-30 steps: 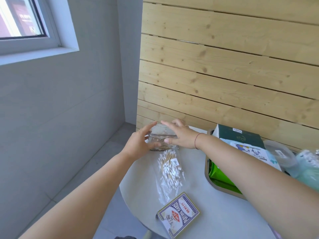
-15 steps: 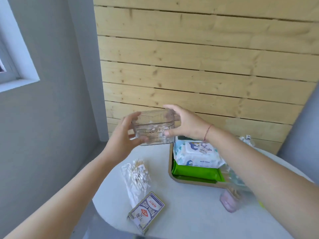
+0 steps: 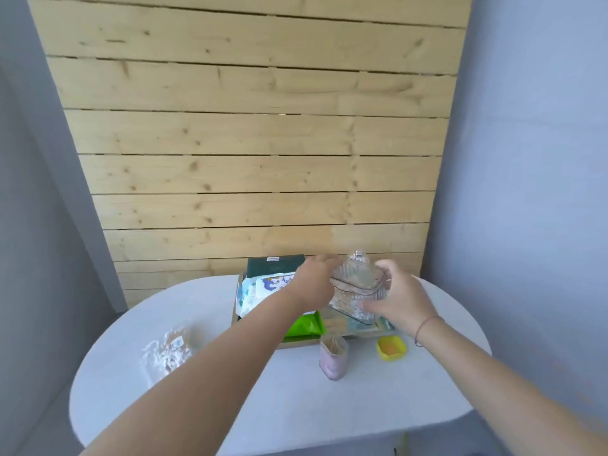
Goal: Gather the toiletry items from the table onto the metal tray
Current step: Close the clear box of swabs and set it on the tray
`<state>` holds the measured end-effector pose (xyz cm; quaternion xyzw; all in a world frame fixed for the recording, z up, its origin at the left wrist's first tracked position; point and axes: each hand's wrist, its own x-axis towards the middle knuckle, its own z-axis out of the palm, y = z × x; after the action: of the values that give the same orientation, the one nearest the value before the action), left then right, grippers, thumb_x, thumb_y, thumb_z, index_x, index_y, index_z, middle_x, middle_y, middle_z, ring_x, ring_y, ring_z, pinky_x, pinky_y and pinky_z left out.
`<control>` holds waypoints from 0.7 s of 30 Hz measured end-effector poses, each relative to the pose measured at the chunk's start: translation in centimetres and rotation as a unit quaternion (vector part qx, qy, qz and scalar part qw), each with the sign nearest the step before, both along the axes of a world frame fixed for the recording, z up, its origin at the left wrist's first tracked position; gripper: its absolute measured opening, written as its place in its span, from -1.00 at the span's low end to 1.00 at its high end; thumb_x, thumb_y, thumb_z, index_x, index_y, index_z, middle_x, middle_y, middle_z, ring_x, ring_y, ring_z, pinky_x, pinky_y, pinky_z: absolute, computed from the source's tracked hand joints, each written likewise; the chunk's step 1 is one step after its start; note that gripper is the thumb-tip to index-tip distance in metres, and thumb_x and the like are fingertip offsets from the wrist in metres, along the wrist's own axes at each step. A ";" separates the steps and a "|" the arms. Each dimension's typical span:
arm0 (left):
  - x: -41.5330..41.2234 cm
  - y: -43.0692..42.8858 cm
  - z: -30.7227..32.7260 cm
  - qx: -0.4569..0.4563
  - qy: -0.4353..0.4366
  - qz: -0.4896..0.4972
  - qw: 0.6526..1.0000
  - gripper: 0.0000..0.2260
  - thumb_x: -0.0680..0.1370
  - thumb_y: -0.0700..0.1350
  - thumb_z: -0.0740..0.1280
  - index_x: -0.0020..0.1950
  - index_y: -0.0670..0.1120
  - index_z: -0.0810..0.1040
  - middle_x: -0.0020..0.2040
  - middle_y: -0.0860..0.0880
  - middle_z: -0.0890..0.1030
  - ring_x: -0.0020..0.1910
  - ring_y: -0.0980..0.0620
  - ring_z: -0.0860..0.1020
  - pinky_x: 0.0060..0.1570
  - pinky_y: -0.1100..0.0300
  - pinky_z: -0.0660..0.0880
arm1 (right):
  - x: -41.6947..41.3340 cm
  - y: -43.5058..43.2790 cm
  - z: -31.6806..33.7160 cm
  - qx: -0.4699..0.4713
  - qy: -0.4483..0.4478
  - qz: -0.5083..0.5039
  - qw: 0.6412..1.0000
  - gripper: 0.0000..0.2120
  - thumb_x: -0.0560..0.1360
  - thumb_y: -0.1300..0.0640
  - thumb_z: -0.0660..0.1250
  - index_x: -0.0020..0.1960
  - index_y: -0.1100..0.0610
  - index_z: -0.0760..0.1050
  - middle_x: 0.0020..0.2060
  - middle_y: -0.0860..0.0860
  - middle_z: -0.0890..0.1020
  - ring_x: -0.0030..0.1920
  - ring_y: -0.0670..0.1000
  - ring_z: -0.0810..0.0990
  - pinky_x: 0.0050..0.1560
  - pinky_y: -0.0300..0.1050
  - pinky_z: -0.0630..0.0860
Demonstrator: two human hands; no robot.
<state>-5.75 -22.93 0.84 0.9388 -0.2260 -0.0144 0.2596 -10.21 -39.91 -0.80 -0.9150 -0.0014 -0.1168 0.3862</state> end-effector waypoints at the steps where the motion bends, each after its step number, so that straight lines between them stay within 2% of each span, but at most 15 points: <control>1: 0.2 -0.5 -0.4 0.020 0.007 0.001 1.000 -0.41 0.45 -0.39 0.13 0.47 -0.06 0.29 0.50 -0.05 0.25 0.46 -0.12 0.19 0.43 0.05 0.19 | 0.2 -0.2 -1.1 0.004 0.000 -0.015 1.000 -0.36 0.20 0.08 0.54 0.22 0.01 0.38 0.03 -0.07 0.57 0.09 0.01 0.55 0.06 -0.10 0.47; 3: 0.9 -0.5 -1.6 0.035 0.019 -0.003 0.999 -0.42 0.42 -0.37 0.11 0.43 -0.05 0.36 0.49 -0.03 0.26 0.46 -0.11 0.21 0.40 -0.02 0.25 | 0.8 -0.2 -2.8 0.006 0.006 -0.030 1.000 -0.35 0.20 0.07 0.52 0.24 0.02 0.37 0.09 -0.04 0.58 0.11 0.03 0.55 0.06 -0.09 0.48; 6: 2.0 -0.2 -3.1 0.035 0.032 -0.008 0.999 -0.41 0.31 -0.31 0.05 0.27 0.00 0.52 0.42 -0.03 0.38 0.38 -0.12 0.36 0.30 -0.06 0.37 | 1.7 -0.6 -4.7 0.013 0.025 -0.033 0.999 -0.27 0.22 0.06 0.53 0.32 0.04 0.33 0.20 -0.01 0.53 0.17 0.03 0.51 0.14 -0.10 0.46; 9: 2.2 -0.1 -3.5 0.026 0.056 -0.009 0.998 -0.41 0.40 -0.44 0.06 0.32 0.01 0.48 0.37 -0.04 0.45 0.36 -0.08 0.39 0.33 0.06 0.35 | 2.5 -1.1 -5.7 0.020 0.041 -0.030 0.999 -0.22 0.24 0.06 0.55 0.37 0.07 0.29 0.27 0.03 0.46 0.25 0.04 0.47 0.22 -0.10 0.42; 12: 2.6 -0.2 -3.8 0.010 0.043 -0.002 0.999 -0.42 0.44 -0.45 0.06 0.35 -0.01 0.45 0.36 -0.04 0.47 0.36 -0.06 0.39 0.32 0.13 0.35 | 3.2 -1.6 -6.2 0.018 0.053 -0.020 0.998 -0.20 0.26 0.06 0.54 0.41 0.08 0.26 0.25 0.07 0.41 0.24 0.07 0.45 0.22 -0.12 0.40; 15: 2.9 -0.3 -4.0 0.014 0.020 -0.011 1.000 -0.43 0.42 -0.45 0.08 0.31 -0.02 0.48 0.35 -0.04 0.47 0.36 -0.05 0.38 0.33 0.13 0.33 | 4.1 -2.1 -6.5 0.036 0.074 0.001 0.997 -0.19 0.28 0.06 0.54 0.44 0.06 0.24 0.21 0.09 0.35 0.23 0.10 0.46 0.26 -0.07 0.41; 19: 3.1 -0.2 -4.8 0.045 0.021 -0.023 0.998 -0.46 0.42 -0.43 0.11 0.31 -0.04 0.47 0.36 -0.05 0.43 0.33 -0.09 0.39 0.30 0.07 0.35 | 4.9 -2.4 -7.0 0.014 0.092 0.024 0.995 -0.19 0.30 0.13 0.52 0.45 0.04 0.22 0.16 0.04 0.30 0.25 0.08 0.44 0.30 -0.10 0.37; 21: 3.3 -0.2 -5.4 0.067 0.018 -0.031 0.997 -0.46 0.42 -0.41 0.12 0.32 -0.03 0.48 0.37 -0.04 0.42 0.36 -0.07 0.36 0.36 0.07 0.27 | 5.0 -2.3 -7.6 0.004 0.089 0.024 0.996 -0.19 0.29 0.15 0.52 0.44 0.03 0.22 0.20 0.06 0.32 0.26 0.08 0.44 0.31 -0.09 0.38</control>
<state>-2.49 -23.11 -4.53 0.9462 -0.2492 -0.0547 0.1993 -5.24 -42.17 -8.42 -0.9200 0.0120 -0.0256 0.3908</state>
